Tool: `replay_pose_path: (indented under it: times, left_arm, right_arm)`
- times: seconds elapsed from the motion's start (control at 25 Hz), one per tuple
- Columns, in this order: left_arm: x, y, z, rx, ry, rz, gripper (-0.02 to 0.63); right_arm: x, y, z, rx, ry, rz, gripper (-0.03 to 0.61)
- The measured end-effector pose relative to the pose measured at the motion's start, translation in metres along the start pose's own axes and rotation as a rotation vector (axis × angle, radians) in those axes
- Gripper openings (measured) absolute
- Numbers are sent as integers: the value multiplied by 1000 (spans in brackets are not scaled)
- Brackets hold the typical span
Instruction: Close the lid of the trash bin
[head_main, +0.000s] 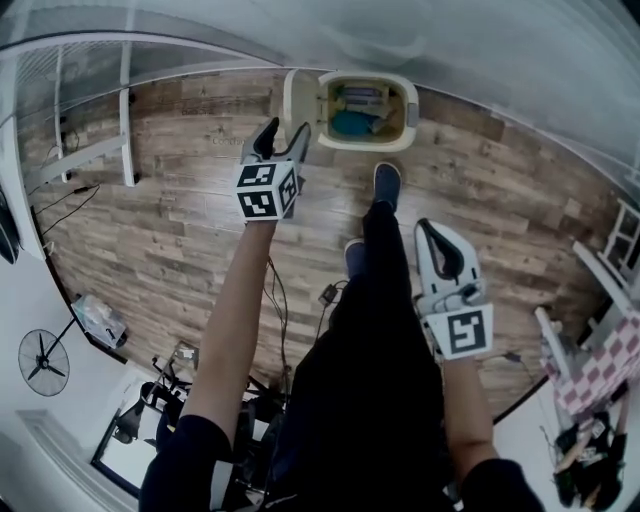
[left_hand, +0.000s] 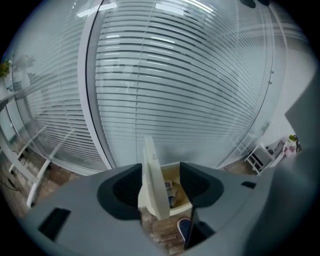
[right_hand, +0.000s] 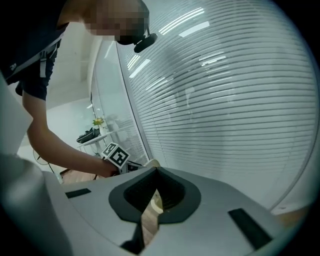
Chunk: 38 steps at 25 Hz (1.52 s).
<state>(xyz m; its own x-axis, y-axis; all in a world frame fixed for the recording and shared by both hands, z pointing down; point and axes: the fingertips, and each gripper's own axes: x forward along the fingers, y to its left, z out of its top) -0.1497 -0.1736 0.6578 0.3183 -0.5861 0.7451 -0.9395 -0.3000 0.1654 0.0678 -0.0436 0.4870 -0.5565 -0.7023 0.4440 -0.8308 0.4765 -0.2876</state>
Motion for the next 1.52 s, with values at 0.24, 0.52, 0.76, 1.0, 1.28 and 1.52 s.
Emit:
replay_pose_path:
  times: [0.24,0.52,0.76,1.0,1.28,1.52]
  left_arm:
    - [0,7,4,-36,-8,21,89]
    - [0,-6,8,-10,-21,-17,87]
    - [9,-37,12,29,-68,-56,92]
    - [25,-71,14,61,-97,-115,98]
    - [51,-111,4,132,-76,-183,107]
    - [77,-141,-5,194,-82,-230,110]
  right_arm:
    - [4,-3,-11,-6,23,1,3]
    - [10,0,-19,6,37,0,3]
    - [18,-4,-24,14,50,-34,3]
    - [20,-21,-21,53,34,-66,3]
    - [19,-26,-33,65,61,-71,3]
    - [18,-31,-39,83,69,-79,3]
